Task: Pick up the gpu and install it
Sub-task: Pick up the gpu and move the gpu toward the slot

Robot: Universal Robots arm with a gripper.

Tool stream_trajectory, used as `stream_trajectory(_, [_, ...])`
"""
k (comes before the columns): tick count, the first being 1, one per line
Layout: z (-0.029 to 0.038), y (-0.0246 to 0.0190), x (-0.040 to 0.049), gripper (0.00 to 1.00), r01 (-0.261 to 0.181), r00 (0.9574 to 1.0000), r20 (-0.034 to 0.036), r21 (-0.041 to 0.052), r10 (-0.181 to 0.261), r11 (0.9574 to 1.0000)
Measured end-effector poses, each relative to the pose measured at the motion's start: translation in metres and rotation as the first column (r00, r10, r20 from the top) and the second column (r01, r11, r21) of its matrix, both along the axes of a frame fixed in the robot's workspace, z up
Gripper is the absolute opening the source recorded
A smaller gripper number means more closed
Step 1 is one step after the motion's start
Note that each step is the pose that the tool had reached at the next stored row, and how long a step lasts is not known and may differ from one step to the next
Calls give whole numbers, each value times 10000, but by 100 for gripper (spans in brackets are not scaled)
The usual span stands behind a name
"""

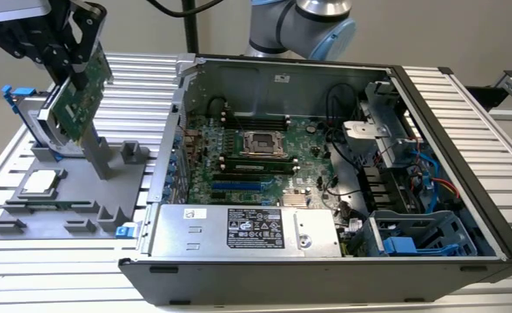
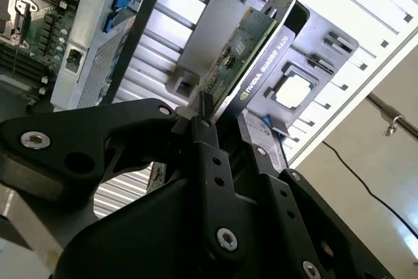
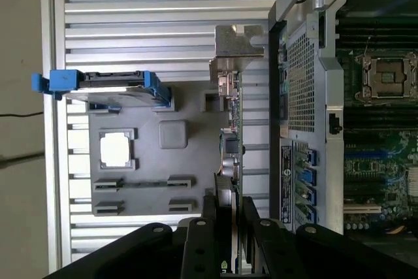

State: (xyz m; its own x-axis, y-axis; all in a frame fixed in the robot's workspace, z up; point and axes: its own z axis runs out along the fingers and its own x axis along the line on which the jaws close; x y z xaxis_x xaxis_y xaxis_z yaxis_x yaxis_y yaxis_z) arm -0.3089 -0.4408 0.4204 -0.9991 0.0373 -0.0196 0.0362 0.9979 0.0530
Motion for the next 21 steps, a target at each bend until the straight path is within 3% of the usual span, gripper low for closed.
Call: stream_trajectory(21, [1,1,116,0,0,10000,-1,5,0,10000])
